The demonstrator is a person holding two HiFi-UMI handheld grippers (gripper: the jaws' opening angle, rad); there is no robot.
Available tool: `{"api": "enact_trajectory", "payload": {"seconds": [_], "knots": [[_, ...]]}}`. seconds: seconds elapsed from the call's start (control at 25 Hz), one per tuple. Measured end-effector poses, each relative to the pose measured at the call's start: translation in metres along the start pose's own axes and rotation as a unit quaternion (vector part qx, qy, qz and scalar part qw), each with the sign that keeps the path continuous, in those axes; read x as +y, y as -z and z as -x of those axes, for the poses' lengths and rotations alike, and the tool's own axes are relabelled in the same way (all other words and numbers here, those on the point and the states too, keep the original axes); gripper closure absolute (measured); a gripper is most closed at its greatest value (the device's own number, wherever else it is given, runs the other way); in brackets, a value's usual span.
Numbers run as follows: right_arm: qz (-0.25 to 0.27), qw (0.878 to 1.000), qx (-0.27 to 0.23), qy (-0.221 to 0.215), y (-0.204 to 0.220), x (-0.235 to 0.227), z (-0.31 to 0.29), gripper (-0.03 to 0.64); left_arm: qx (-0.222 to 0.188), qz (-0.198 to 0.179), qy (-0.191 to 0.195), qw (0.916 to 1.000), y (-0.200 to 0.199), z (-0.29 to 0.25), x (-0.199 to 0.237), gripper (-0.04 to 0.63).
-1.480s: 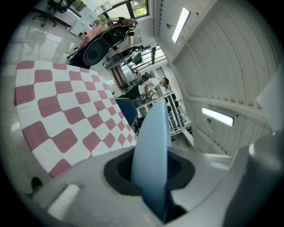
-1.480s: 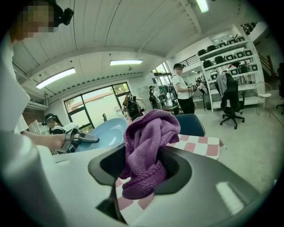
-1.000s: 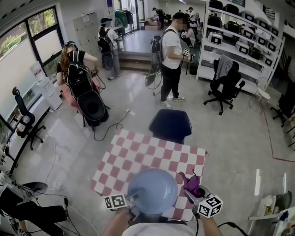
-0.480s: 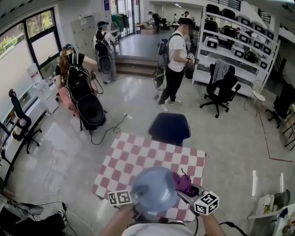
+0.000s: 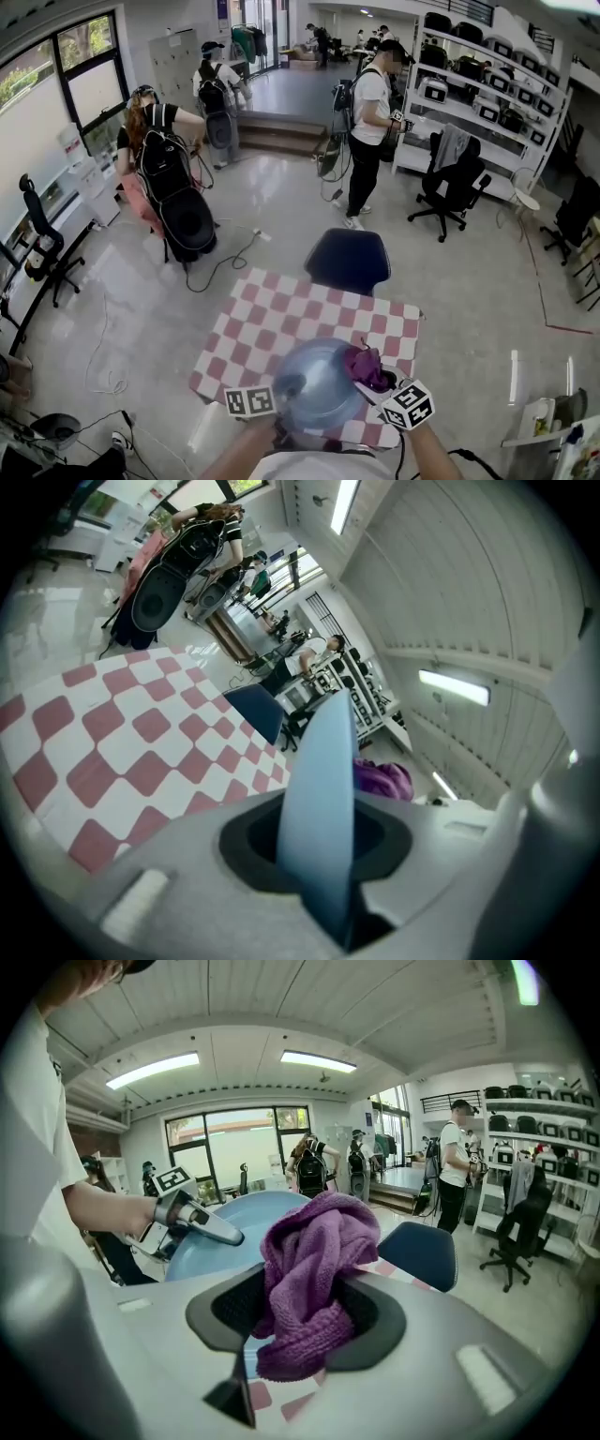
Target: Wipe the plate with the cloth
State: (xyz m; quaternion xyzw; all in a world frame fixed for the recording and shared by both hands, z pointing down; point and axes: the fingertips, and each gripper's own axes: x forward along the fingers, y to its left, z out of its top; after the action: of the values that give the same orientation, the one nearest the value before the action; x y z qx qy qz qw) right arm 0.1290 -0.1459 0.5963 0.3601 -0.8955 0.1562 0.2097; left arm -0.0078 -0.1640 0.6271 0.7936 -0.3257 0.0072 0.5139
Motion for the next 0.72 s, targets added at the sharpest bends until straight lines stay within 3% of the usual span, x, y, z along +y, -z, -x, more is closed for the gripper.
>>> {"api": "enact_trajectory", "payload": {"seconds": [0.16, 0.44, 0.56, 0.72], "knots": [[0.064, 0.997, 0.047, 0.008, 0.002, 0.007, -0.013, 0.44, 0.005, -0.005, 0.001, 1.0, 0.002, 0.003, -0.003, 0.522], [0.152, 0.978, 0.135, 0.038, 0.014, 0.012, -0.03, 0.44, 0.023, -0.028, 0.012, 0.9993, 0.008, 0.003, -0.014, 0.522], [0.174, 0.97, 0.164, 0.044, 0.022, 0.012, -0.034, 0.44, 0.026, -0.039, 0.005, 0.9989, 0.007, 0.004, -0.014, 0.523], [0.178, 0.968, 0.175, 0.037, 0.025, 0.014, -0.035, 0.44, 0.026, -0.032, 0.005, 0.9991, 0.008, 0.006, -0.011, 0.523]]}}
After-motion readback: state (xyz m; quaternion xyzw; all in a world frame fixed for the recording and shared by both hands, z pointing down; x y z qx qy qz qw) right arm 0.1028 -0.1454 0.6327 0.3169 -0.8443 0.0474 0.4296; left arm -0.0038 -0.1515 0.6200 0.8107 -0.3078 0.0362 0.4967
